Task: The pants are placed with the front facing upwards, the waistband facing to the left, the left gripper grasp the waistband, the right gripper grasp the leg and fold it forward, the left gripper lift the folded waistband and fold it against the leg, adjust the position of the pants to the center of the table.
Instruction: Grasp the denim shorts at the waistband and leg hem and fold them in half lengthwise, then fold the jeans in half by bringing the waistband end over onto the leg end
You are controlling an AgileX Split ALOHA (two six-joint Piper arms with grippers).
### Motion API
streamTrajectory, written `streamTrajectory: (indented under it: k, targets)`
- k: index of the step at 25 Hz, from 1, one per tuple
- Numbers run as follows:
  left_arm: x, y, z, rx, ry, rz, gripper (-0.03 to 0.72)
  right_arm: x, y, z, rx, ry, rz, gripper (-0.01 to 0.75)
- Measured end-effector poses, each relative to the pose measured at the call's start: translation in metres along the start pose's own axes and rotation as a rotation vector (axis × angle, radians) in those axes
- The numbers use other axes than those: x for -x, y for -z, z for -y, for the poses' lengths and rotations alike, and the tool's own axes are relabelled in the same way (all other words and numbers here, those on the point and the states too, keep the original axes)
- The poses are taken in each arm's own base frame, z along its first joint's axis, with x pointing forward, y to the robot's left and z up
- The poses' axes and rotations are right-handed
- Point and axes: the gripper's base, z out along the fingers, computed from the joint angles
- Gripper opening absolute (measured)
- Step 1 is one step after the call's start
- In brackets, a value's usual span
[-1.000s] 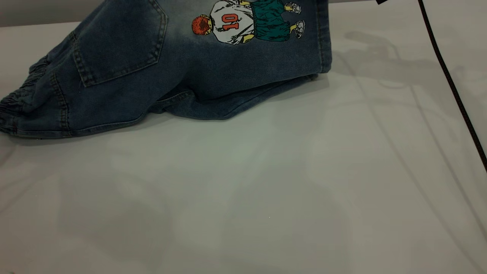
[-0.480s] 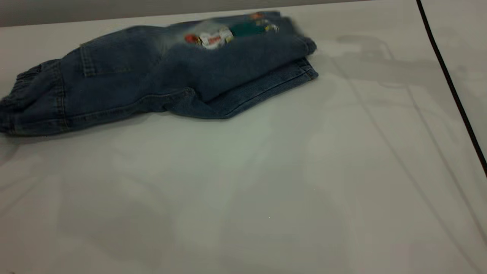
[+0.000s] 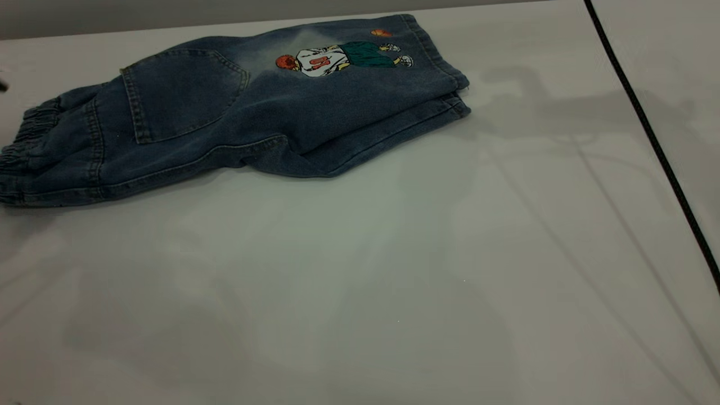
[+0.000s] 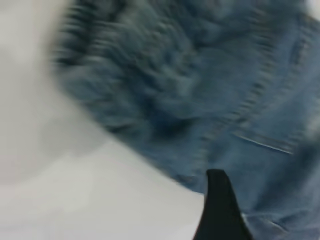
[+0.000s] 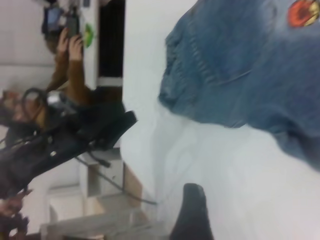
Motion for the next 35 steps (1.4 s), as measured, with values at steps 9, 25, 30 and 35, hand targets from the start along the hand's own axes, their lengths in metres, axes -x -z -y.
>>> streamTrajectory:
  k: [9,25,30,35]
  targets:
    - [0.018,0.024,-0.036,0.02,0.031,-0.028,0.419,0.0,-0.002,-0.001,0.009,0.002,0.002,0.497]
    - [0.047,-0.009,-0.061,-0.185,0.135,-0.33,0.419,-0.005,-0.018,-0.009,0.023,0.057,-0.03,0.497]
    - [0.053,-0.009,-0.066,-0.092,0.133,-0.337,0.419,-0.005,-0.017,-0.009,0.022,0.057,-0.028,0.497]
    - [0.058,-0.013,-0.071,-0.039,0.151,-0.281,0.419,-0.005,-0.017,-0.009,0.023,0.057,-0.027,0.497]
